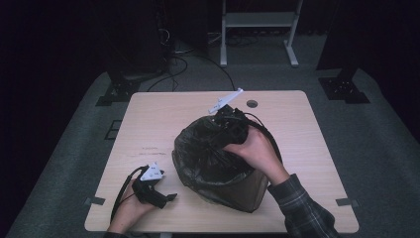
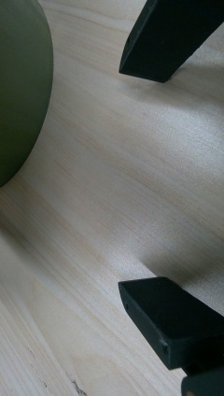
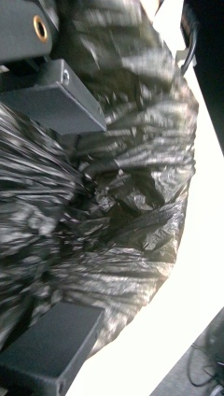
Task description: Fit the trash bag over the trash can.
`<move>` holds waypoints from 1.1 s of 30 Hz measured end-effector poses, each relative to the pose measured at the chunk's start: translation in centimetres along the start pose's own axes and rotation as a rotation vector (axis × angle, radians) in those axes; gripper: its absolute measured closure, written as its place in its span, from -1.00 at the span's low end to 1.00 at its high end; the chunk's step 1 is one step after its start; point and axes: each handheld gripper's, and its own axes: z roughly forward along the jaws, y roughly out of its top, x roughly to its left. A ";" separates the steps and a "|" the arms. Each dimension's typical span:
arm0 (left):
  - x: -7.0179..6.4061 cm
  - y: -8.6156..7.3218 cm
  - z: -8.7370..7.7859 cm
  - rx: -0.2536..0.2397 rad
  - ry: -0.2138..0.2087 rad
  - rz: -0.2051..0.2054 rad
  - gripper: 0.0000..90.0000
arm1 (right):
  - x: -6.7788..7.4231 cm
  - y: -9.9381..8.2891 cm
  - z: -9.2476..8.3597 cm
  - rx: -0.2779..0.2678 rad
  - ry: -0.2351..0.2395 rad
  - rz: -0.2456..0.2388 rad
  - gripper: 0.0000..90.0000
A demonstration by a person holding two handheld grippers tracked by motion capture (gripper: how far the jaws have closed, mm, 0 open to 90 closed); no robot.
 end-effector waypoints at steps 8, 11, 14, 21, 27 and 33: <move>0.0 0.0 0.0 0.000 -0.002 0.001 -1.00 | -0.2 0.2 3.2 0.126 0.001 -0.004 -0.80; 0.0 0.0 0.0 0.000 -0.003 0.003 -1.00 | -0.1 0.4 3.9 0.151 0.000 -0.016 -0.80; 0.0 0.0 0.0 0.000 -0.003 0.003 -1.00 | 0.2 0.5 4.5 0.175 0.009 -0.022 -0.80; 0.0 0.0 0.0 0.000 -0.003 0.003 -1.00 | 0.7 0.6 2.5 0.080 0.031 -0.032 -0.80; 0.1 0.0 0.0 0.000 -0.007 0.007 -1.00 | 0.6 -0.4 -0.7 0.005 0.042 -0.035 -0.80; 0.1 0.0 0.0 0.000 -0.009 0.009 -1.00 | 0.0 -2.3 -4.4 -0.075 0.044 -0.030 -0.80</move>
